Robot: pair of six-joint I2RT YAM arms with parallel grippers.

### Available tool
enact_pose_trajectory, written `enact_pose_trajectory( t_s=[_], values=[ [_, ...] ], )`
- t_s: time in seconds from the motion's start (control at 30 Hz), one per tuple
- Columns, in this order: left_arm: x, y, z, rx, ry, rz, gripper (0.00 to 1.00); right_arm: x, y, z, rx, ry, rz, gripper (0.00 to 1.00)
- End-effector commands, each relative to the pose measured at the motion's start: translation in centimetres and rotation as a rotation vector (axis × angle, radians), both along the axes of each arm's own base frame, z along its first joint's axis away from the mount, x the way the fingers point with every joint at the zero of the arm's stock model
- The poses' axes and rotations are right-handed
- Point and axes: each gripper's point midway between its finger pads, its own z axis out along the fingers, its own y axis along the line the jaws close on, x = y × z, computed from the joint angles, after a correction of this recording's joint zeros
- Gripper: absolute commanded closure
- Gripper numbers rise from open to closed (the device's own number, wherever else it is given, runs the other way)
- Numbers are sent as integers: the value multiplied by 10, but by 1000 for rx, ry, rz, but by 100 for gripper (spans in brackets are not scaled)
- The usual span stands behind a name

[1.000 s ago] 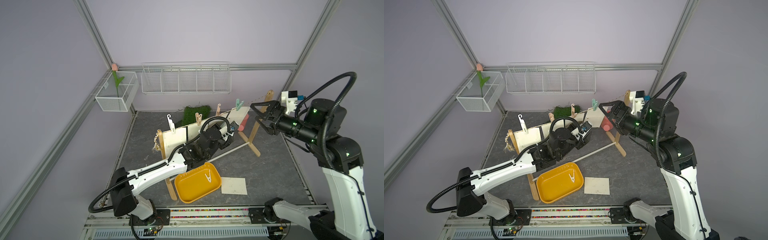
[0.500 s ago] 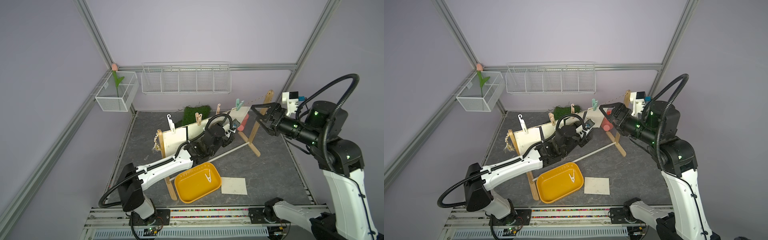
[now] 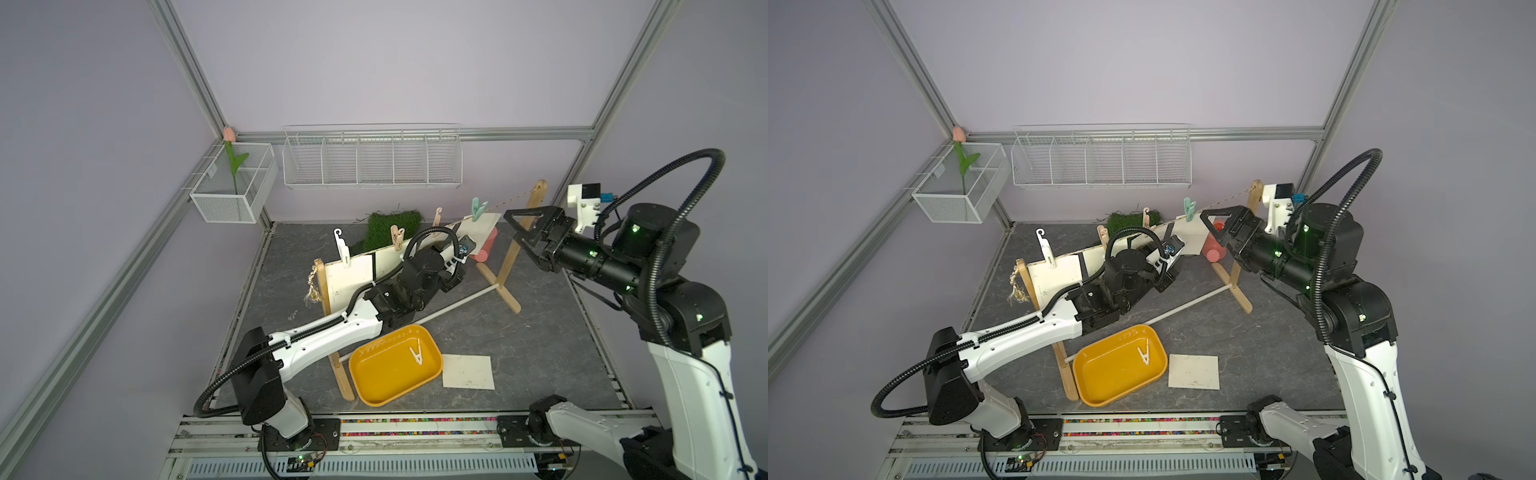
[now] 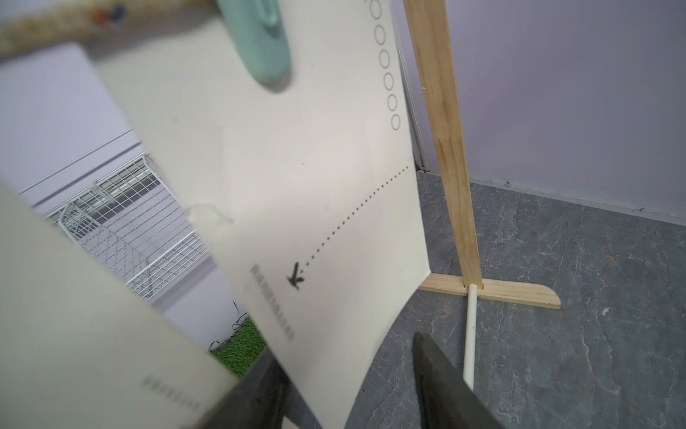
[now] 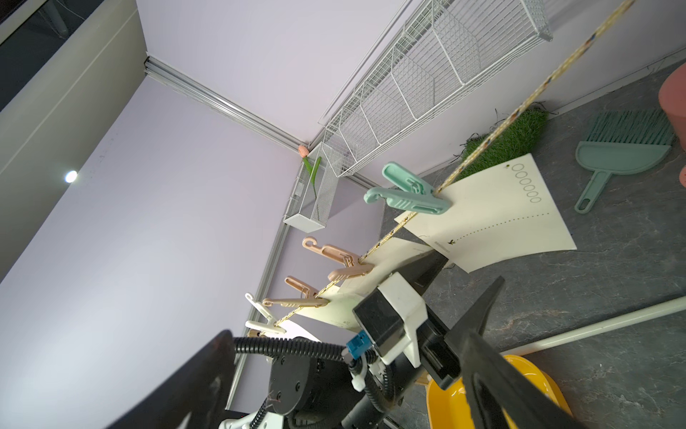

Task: Remove the postcards from the strings
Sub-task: Pinch the postcard on the clothesline.

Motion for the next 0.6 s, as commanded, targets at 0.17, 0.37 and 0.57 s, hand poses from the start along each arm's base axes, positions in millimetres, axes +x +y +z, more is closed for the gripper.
enact_pose_trajectory(
  t_s=[0.17, 0.37, 0.57],
  values=[
    [-7, 8, 24, -101, 27, -103, 50, -3, -7, 4, -17, -48, -25, 6],
    [-8, 4, 23, -96, 34, -135, 53, -5, -8, 5, -19, -54, -24, 7],
    [-11, 0, 28, -100, 22, -164, 63, -1, -5, 2, -11, -28, -21, 6]
  ],
)
